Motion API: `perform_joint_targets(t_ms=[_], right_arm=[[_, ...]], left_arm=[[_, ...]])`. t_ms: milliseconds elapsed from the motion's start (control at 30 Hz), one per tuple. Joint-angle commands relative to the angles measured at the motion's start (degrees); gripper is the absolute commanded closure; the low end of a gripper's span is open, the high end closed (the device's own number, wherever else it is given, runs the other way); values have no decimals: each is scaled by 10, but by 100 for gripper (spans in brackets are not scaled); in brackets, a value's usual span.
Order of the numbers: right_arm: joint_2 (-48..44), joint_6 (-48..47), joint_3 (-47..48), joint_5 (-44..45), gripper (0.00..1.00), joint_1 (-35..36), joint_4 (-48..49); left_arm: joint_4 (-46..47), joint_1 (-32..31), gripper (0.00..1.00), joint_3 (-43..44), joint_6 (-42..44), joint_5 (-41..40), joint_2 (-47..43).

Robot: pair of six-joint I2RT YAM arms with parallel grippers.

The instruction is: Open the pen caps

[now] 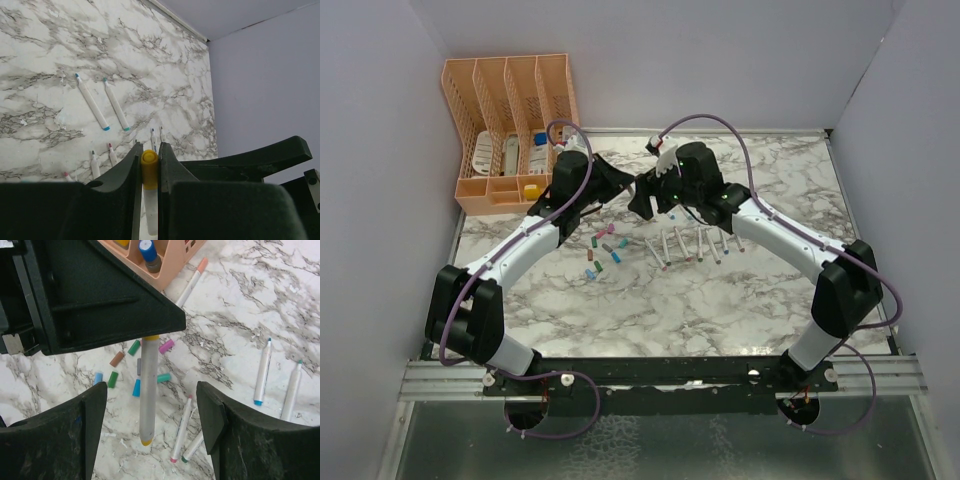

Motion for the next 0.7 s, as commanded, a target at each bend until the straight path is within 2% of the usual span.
perform_joint_targets(t_ms=[0,67,167,333,400,467,667], right_arm=[[20,5,28,-14,32,5,12],[28,7,34,-20,39,5,14],[40,8,46,-27,59,5,12],[54,8,60,-28,69,4,12],[56,8,64,-28,81,5,11],[55,9,64,-24,97,5,8],[26,14,13,-19,99,5,4]], left_arm=[[7,-4,100,4,4,13,-23],[6,-7,100,2,5,13,-26],[8,-11,100,-1,5,14,-27],[9,-15,100,-2,6,15,-28],[6,-16,100,-3,8,13,-29],[2,-15,100,-4,11,9,-29],[-14,7,100,8,12,-25,-14]])
